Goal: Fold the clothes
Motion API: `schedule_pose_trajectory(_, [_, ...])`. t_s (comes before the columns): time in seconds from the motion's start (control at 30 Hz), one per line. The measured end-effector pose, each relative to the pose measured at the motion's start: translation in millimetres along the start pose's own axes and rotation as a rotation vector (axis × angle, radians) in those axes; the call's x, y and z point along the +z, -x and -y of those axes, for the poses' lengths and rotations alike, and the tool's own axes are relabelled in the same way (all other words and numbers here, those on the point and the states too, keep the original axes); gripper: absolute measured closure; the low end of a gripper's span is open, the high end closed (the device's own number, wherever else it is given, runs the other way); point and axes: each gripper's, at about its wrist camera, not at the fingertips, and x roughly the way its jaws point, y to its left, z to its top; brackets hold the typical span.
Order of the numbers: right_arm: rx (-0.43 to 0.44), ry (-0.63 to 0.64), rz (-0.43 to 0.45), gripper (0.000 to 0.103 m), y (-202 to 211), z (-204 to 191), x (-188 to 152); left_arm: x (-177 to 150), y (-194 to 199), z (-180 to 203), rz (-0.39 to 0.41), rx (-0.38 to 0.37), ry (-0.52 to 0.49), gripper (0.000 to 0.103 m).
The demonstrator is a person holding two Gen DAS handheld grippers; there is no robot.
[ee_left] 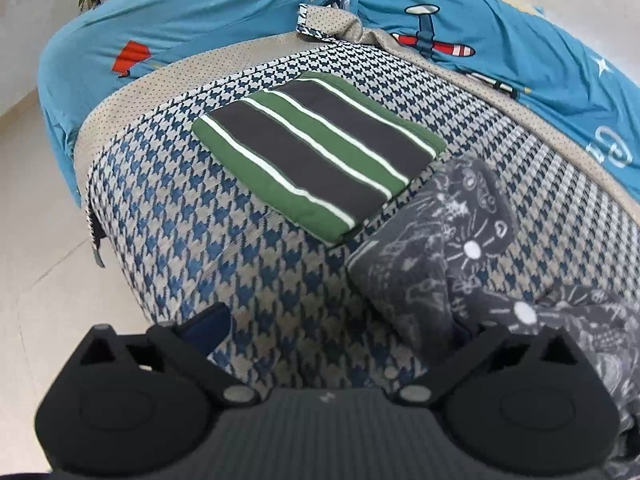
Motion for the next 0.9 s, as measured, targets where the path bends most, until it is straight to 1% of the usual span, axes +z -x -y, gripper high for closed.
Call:
schedule_pose_trajectory(0.1, [0.0,0.002,0.001,0.057,0.9,-0.7,-0.4,-1.2,-1.6,2.3,-0.004,0.013,-0.025,0.0])
schedule_pose_trajectory(0.2, [0.001,0.005,0.0,0.057,0.6,-1.9,-0.4,-3.0,-1.0,2.6,-0.002,0.013,-0.03,0.0])
schedule_pose_trajectory(0.3, [-0.003,0.008,-0.002,0.057,-0.3,-3.0,-0.9,-5.8,5.1,-4.8,0.024,-0.025,0.002,0.0])
schedule_pose_trajectory(0.47, [-0.003,0.009,-0.001,0.057,0.8,-2.5,-2.0,-6.9,22.6,-20.0,0.143,-0.009,0.054,0.0])
schedule_pose_trajectory(0.53, [-0.003,0.006,-0.001,0.057,1.9,-1.6,-2.1,-6.4,24.0,-26.9,0.159,-0.002,0.081,0.0])
schedule_pose_trajectory(0.6, [-0.004,0.003,0.003,0.057,3.5,-0.7,-2.4,-7.7,25.5,-31.7,0.161,-0.012,0.106,0.0])
schedule_pose_trajectory(0.67, [-0.003,-0.003,0.007,0.057,5.6,0.5,-2.5,-9.7,34.6,-34.0,0.21,-0.01,0.118,0.0])
schedule_pose_trajectory(0.7, [-0.001,-0.005,0.009,0.057,6.7,1.1,-2.3,-11.1,44.1,-32.5,0.269,0.004,0.11,0.0])
schedule_pose_trajectory(0.8, [0.003,-0.013,0.016,0.057,8.9,3.2,-1.7,-11.3,63.5,-21.9,0.4,0.023,0.069,0.0])
schedule_pose_trajectory(0.83, [0.004,-0.016,0.018,0.057,9.6,3.8,-1.6,-11.0,66.9,-18.2,0.414,0.0,0.057,0.0])
schedule_pose_trajectory(0.9, [0.006,-0.02,0.022,0.057,10.6,4.9,-0.9,-9.7,66.5,-11.6,0.394,-0.052,0.039,0.0])
